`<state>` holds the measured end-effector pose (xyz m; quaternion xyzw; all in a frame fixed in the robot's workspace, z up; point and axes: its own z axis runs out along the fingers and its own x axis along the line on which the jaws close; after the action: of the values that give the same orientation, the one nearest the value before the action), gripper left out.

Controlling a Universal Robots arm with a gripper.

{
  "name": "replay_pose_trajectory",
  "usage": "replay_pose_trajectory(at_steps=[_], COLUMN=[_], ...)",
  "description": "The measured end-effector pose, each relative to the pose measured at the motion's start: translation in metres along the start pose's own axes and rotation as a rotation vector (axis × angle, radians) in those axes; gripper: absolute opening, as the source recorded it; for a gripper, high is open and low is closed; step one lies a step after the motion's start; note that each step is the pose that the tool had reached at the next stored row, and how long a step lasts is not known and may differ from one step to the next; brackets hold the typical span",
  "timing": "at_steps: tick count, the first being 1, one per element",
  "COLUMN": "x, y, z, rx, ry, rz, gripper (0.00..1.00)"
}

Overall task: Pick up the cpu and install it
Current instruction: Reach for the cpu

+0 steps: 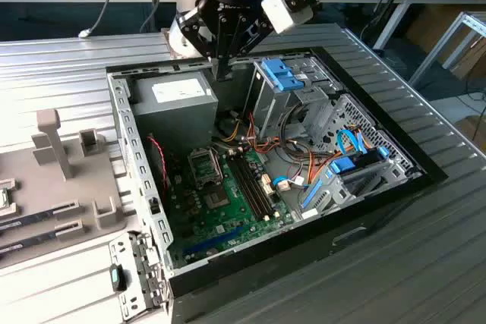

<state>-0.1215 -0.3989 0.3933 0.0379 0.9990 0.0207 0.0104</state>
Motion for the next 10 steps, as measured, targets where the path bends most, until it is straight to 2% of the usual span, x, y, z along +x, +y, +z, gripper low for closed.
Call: replay_pose_trajectory(at_steps=[10], x=[0.0051], y=[-0.0004], z=[-0.0001], rx=[-0.0001], ry=[-0.0001], rz=[0.000], gripper=[0.11])
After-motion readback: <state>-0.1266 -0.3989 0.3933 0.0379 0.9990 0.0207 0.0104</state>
